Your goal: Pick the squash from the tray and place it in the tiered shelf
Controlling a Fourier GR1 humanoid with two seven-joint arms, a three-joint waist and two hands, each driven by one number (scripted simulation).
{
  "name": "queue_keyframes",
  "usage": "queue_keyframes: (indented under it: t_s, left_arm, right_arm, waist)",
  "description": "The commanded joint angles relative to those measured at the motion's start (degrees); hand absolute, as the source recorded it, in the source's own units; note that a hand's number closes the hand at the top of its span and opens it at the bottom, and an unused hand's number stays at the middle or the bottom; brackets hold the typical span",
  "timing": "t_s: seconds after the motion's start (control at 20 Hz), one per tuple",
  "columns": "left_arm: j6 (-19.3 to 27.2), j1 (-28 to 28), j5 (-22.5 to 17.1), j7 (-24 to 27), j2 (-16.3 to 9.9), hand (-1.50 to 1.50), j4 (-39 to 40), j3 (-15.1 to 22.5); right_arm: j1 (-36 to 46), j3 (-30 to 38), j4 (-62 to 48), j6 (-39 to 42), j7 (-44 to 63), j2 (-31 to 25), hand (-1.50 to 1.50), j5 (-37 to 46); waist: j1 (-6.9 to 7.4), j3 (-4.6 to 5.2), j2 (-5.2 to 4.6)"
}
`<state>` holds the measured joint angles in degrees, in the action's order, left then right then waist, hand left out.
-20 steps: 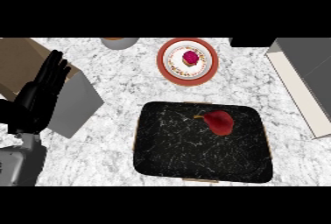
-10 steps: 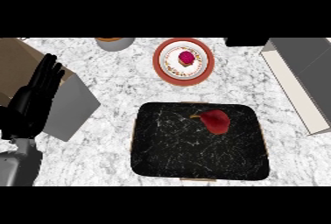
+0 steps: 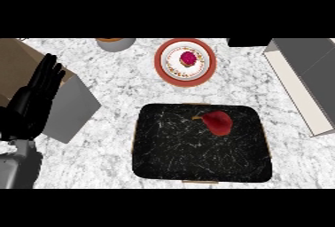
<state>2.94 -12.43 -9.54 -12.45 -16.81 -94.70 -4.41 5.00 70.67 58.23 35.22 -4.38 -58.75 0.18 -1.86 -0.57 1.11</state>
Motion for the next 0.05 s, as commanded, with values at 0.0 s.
queue_keyframes:
  t_s: [0.0]
  left_arm:
    - [-0.6,1.8,0.1,0.3,1.4,0.00,5.3,0.5]
  right_arm:
    - [-5.7,0.6,0.8,3.4,-8.0,1.2,-1.50,1.2]
  waist:
    - [0.44,0.53,-1.12]
